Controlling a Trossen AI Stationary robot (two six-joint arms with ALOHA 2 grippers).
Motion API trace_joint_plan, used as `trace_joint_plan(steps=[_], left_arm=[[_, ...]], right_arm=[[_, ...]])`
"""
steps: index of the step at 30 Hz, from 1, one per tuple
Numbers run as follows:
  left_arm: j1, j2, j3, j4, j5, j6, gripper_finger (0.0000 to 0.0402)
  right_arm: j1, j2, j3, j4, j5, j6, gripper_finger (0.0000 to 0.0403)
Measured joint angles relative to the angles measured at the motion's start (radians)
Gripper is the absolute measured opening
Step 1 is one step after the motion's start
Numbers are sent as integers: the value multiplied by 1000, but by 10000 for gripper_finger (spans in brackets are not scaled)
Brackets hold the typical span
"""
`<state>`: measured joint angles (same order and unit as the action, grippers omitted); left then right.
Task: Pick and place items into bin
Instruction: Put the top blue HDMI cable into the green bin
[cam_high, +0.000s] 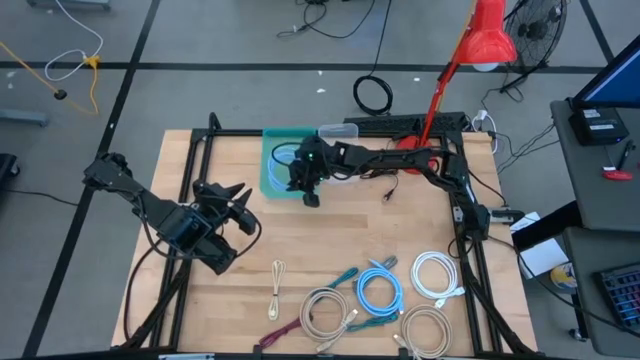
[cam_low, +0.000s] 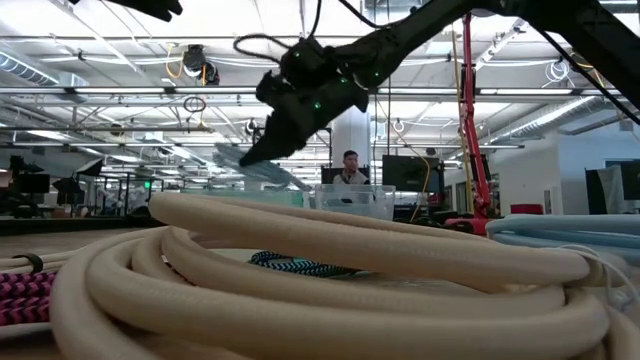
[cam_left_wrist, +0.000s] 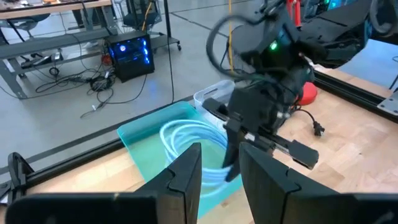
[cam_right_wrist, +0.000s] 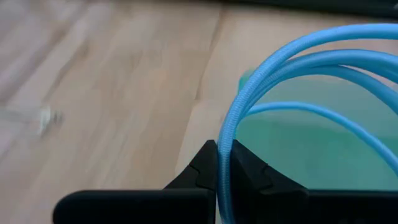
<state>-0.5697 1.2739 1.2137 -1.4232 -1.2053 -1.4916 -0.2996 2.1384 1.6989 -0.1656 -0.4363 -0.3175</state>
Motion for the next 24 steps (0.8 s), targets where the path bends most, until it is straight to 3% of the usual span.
trace_joint_plan(steps=[5,14,24], left_arm=[[0,0,0,20,-1,23,113],[30,0,0,23,0,32,113],[43,2,0,41,31,67,113]], right_arm=[[1,0,0,-98,13,-99,7],[24,0,15,-24,74,-133,7],[16,-2,76,-4,40,-134,7]])
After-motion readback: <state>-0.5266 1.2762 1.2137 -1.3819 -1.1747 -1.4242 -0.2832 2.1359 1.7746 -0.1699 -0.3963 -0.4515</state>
